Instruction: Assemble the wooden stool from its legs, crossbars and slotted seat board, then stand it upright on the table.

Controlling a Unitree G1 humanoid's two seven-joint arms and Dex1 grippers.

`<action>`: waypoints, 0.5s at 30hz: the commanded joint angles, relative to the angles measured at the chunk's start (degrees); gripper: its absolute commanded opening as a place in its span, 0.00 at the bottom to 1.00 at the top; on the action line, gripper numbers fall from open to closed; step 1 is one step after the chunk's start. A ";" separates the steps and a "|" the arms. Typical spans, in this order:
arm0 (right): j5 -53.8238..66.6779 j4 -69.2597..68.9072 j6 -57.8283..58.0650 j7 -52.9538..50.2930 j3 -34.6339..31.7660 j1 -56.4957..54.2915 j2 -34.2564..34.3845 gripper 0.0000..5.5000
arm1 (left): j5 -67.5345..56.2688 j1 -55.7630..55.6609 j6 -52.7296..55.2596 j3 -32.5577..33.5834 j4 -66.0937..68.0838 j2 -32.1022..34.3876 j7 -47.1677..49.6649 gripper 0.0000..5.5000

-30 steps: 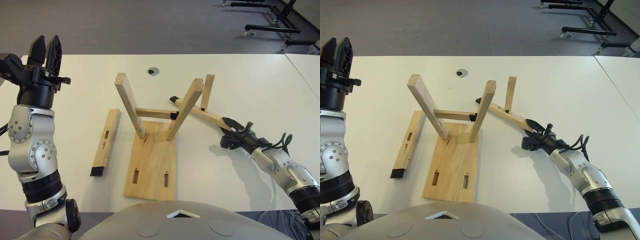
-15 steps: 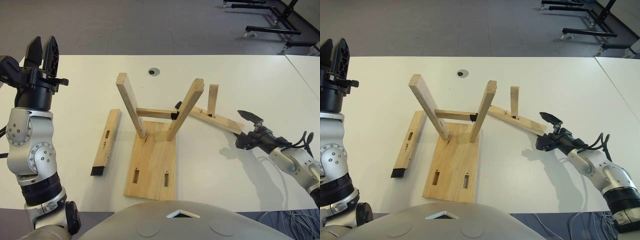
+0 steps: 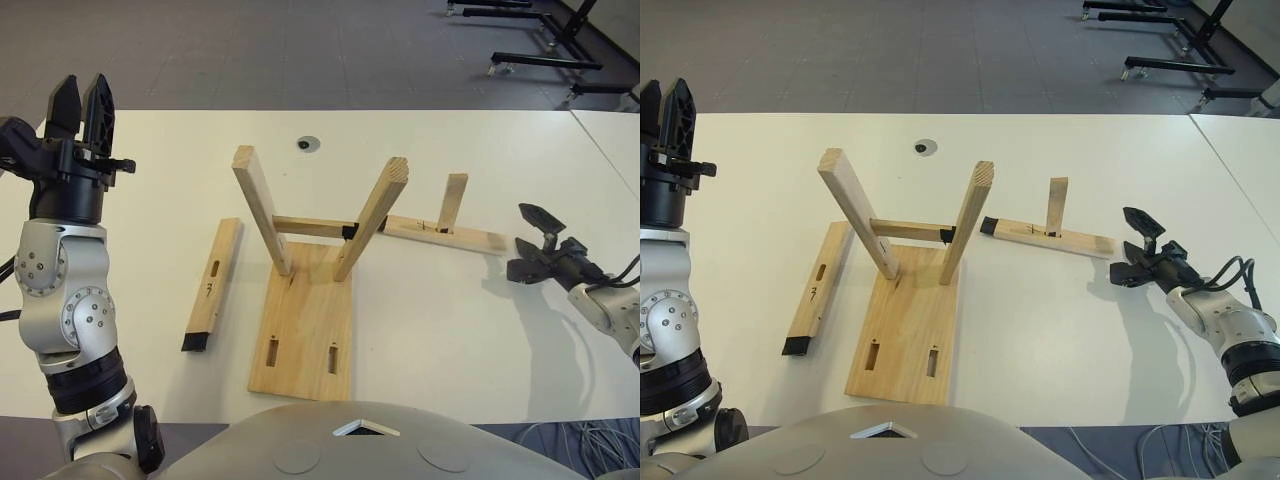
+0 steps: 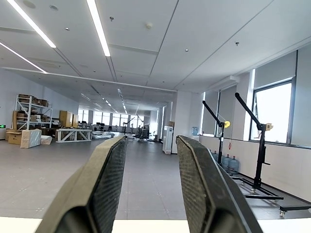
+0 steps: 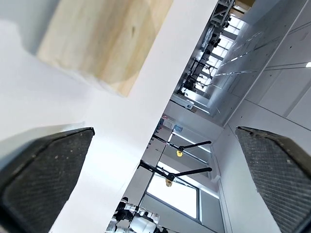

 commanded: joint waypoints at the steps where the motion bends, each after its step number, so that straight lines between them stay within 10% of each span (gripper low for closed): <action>1: 4.38 3.25 -3.40 2.01 0.48 -2.27 3.56 0.98 | 0.38 -0.94 -0.53 -0.19 0.96 -0.08 -0.30 0.33; 7: 31.59 -15.49 -4.03 16.95 -9.63 -1.41 13.71 0.98 | 0.10 -3.13 -0.51 -0.97 3.23 0.52 -1.53 0.33; 15: 29.09 -21.76 8.93 17.58 -14.55 -5.04 16.04 0.98 | -0.24 -6.06 0.13 -0.89 5.78 1.87 -3.65 0.33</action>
